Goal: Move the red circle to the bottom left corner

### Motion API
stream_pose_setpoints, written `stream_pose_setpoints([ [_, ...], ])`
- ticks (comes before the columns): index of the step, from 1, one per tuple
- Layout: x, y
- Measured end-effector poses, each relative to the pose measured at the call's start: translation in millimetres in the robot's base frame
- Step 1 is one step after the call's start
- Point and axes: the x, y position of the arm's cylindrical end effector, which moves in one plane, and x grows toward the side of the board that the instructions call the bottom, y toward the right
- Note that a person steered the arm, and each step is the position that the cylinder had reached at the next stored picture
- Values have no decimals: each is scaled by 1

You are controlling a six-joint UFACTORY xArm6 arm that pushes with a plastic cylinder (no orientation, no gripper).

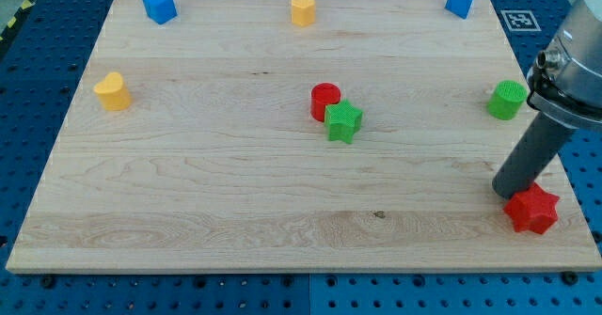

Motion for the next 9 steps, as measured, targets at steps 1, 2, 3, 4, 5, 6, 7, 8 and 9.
stream_pose_setpoints([
  [1,5,1],
  [2,3,1],
  [3,-39,-21],
  [4,-77,-46],
  [5,-77,-46],
  [6,-77,-46],
  [7,-83,-52],
  [8,-91,-86],
  [9,-91,-141],
])
